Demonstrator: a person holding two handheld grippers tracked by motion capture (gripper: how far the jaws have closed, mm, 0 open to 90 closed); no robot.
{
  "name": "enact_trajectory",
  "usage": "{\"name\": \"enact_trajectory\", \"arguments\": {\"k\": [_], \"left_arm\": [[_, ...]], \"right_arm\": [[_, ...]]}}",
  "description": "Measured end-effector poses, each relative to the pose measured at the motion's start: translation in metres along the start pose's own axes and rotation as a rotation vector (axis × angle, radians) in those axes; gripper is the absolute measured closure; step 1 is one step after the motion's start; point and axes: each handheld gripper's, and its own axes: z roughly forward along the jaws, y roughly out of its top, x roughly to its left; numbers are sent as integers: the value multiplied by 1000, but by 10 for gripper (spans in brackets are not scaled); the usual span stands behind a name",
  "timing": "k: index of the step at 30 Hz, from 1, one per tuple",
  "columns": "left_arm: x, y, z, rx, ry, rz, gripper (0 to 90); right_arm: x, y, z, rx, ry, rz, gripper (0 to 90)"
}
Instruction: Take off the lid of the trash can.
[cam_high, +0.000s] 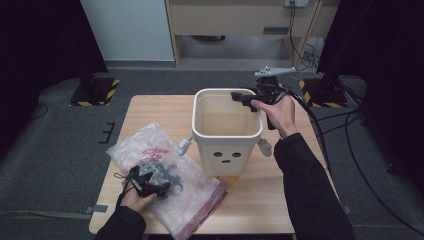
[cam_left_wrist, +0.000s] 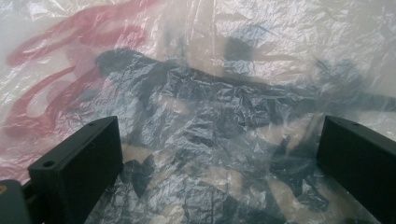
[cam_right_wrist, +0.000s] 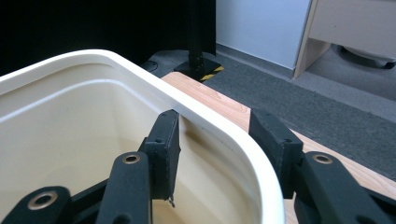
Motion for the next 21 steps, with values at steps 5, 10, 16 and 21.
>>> {"name": "enact_trajectory", "arguments": {"k": [5, 10, 16, 21], "left_arm": [[0, 0, 0, -1, 0, 0, 0], [0, 0, 0, 0, -1, 1, 0], [0, 0, 0, 0, -1, 1, 0], [0, 0, 0, 0, -1, 1, 0]], "right_arm": [[-1, 1, 0, 7, 5, 8, 543], [-1, 3, 0, 17, 16, 28, 546], [-3, 9, -9, -63, 32, 71, 566], [0, 18, -19, -87, 13, 40, 564]]}}
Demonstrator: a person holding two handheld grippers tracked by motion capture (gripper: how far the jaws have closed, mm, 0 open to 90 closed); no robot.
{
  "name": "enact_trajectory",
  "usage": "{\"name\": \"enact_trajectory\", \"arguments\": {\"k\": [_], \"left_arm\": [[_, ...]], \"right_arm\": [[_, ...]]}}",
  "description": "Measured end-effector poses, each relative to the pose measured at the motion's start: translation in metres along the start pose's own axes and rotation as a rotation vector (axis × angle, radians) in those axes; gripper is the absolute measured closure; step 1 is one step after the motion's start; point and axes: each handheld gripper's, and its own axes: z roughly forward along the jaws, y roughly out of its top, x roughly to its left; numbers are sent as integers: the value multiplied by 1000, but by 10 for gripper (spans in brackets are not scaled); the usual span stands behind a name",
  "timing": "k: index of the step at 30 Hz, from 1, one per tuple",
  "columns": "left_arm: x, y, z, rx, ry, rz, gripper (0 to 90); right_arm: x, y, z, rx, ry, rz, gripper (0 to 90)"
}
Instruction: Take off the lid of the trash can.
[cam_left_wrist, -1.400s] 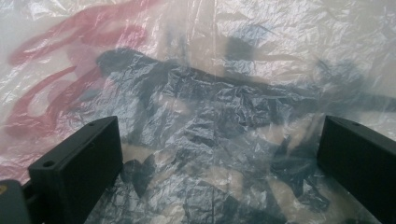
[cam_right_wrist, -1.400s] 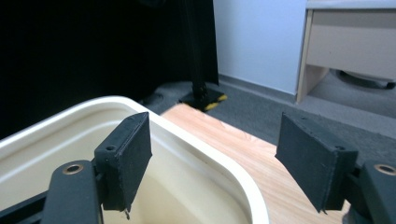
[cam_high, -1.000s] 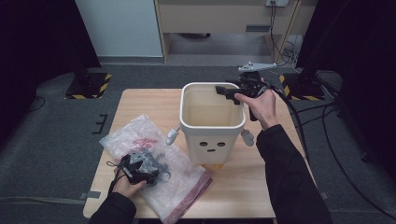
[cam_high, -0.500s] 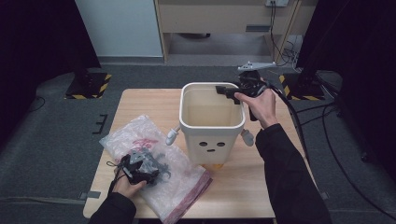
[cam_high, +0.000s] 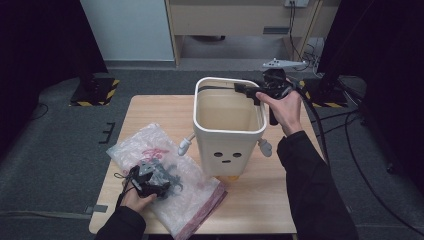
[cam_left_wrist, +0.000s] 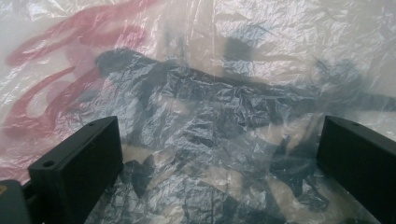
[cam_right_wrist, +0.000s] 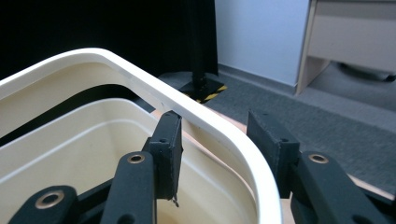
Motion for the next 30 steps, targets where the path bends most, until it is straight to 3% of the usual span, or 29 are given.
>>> {"name": "enact_trajectory", "arguments": {"k": [6, 14, 30], "left_arm": [[0, 0, 0, -1, 0, 0, 0], [0, 0, 0, 0, 2, 0, 0], [0, 0, 0, 1, 1, 2, 0]], "right_arm": [[2, 10, -16, -54, -12, -4, 563], [-5, 11, -46, -116, -64, -13, 562], [-44, -18, -97, -234, -238, 57, 562]]}}
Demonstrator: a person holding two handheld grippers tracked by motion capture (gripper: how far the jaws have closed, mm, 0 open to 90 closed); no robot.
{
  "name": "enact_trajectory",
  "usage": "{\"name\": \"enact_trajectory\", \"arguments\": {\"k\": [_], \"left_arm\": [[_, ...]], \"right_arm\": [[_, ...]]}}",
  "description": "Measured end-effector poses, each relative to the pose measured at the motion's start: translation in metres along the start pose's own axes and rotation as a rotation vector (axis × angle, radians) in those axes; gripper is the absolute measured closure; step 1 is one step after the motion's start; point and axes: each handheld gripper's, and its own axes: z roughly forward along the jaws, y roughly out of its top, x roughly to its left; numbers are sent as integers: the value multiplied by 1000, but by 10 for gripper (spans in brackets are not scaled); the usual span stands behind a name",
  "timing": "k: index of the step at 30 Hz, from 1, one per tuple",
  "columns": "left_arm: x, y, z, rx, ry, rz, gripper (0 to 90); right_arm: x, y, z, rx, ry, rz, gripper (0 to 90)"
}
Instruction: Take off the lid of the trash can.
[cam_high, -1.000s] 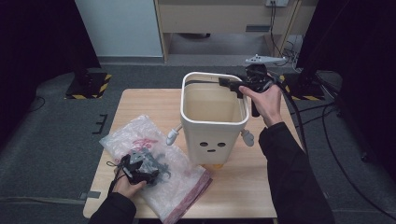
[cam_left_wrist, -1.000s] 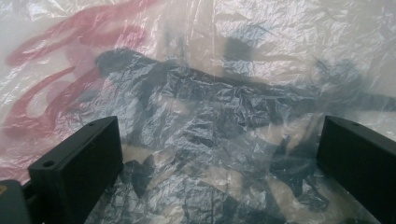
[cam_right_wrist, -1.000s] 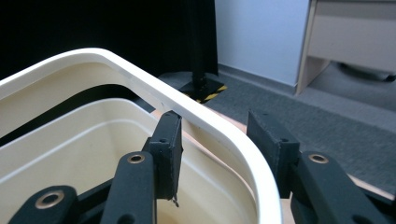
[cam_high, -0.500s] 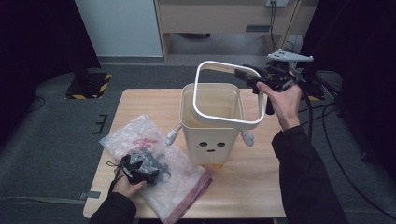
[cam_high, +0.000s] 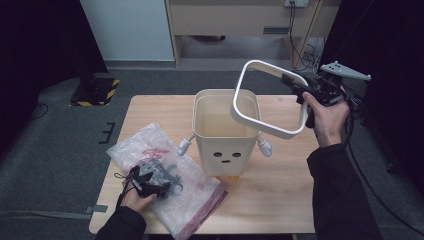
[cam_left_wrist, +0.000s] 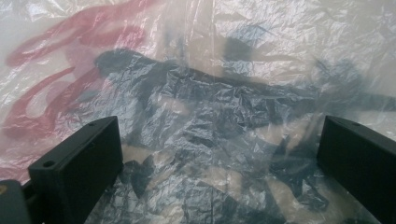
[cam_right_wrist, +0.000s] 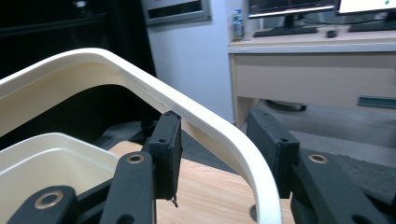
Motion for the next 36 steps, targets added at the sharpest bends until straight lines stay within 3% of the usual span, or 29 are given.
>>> {"name": "enact_trajectory", "arguments": {"k": [12, 23, 27, 36], "left_arm": [[0, 0, 0, 0, 0, 1, 0], [0, 0, 0, 0, 0, 1, 0], [0, 0, 0, 0, 0, 1, 0], [0, 0, 0, 0, 0, 1, 0]], "right_arm": [[-34, -17, -26, -69, -153, 48, 563], [-62, -35, -43, -85, -262, 86, 563], [-69, -45, -43, -70, -298, 89, 563], [-81, -84, -31, 17, -347, 76, 562]]}}
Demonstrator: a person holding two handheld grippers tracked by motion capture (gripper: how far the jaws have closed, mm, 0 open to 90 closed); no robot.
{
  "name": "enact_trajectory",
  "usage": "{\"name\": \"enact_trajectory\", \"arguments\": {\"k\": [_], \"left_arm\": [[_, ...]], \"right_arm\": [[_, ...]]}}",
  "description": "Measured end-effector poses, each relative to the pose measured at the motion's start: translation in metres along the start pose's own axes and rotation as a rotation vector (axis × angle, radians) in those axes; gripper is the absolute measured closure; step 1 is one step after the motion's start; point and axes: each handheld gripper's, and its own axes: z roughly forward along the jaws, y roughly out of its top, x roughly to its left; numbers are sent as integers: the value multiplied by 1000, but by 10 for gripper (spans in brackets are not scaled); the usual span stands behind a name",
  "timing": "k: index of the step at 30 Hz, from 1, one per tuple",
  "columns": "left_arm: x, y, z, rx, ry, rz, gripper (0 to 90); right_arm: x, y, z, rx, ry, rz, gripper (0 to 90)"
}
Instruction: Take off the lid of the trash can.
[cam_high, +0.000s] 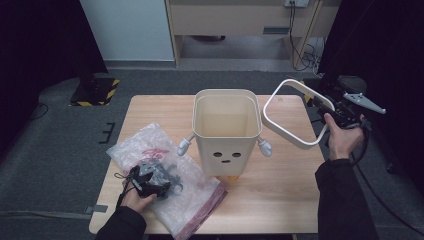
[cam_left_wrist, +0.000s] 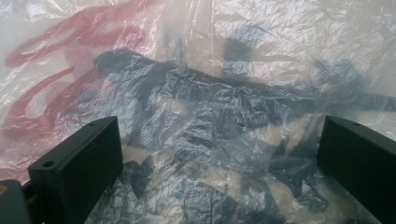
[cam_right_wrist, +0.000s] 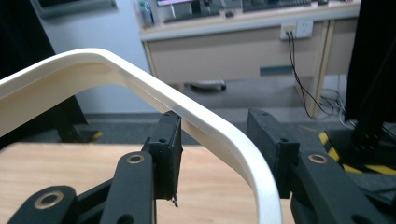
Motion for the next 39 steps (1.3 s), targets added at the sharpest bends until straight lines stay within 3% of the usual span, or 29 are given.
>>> {"name": "enact_trajectory", "arguments": {"k": [7, 20, 31, 39], "left_arm": [[0, 0, 0, 0, 0, 0, 0], [0, 0, 0, 0, 1, -1, 0], [0, 0, 0, 0, 1, -1, 0], [0, 0, 0, 0, 1, -1, 0]], "right_arm": [[-4, -31, 13, 65, -60, -40, 562], [-10, -80, 24, 180, -78, -64, 562], [-13, -124, 21, 295, -52, -84, 561], [0, -147, 27, 405, 42, -105, 560]]}}
